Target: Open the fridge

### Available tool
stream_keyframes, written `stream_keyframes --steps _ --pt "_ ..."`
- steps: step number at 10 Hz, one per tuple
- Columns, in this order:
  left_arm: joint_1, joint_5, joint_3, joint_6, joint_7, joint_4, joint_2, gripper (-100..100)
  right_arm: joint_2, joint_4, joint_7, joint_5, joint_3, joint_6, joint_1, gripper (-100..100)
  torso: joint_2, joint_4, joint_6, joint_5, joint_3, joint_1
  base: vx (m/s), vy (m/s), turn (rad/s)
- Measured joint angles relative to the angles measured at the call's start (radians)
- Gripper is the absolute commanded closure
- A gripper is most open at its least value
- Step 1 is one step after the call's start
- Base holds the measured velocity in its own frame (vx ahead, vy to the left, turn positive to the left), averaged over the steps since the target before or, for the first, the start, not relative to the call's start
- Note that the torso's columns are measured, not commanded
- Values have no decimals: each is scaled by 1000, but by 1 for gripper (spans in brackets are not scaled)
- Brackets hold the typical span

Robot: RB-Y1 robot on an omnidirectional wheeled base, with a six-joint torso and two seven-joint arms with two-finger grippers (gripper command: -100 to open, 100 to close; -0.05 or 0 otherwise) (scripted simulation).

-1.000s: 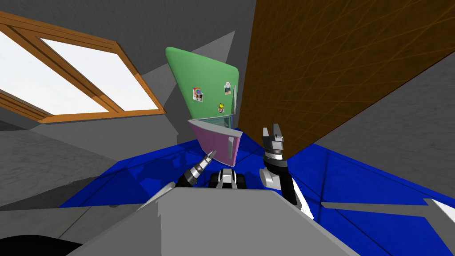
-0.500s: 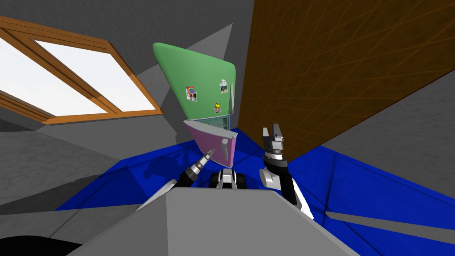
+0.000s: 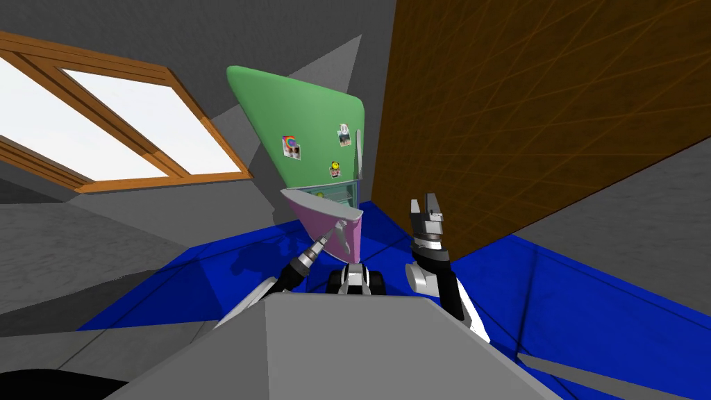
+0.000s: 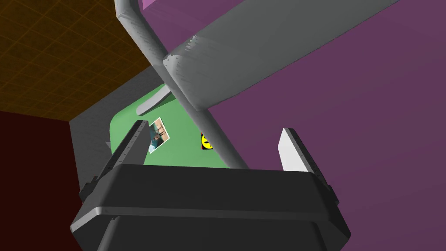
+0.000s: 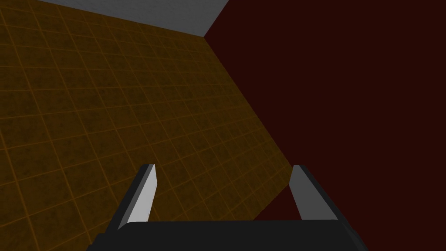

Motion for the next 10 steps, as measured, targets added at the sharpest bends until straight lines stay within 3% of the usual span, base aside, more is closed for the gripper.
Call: stream_keyframes --steps 1,3,6,10 --pt "-1 0 1 3 0 1 -1 -100 0 0 0 0 0 0 0 0 3 1 0 1 2 5 30 36 0" --pt "-14 -39 -51 34 -37 15 -64 -100 -1 0 0 0 0 0 0 0 4 1 0 3 3 8 5 109 -2" --pt "-30 -72 -94 60 -74 42 -140 -100 0 0 0 0 0 0 0 0 1 0 0 -1 1 -3 -8 102 0" --pt "-46 -127 -166 115 -131 57 -246 -100 0 0 0 0 0 0 0 0 0 0 0 0 0 -1 10 70 0"
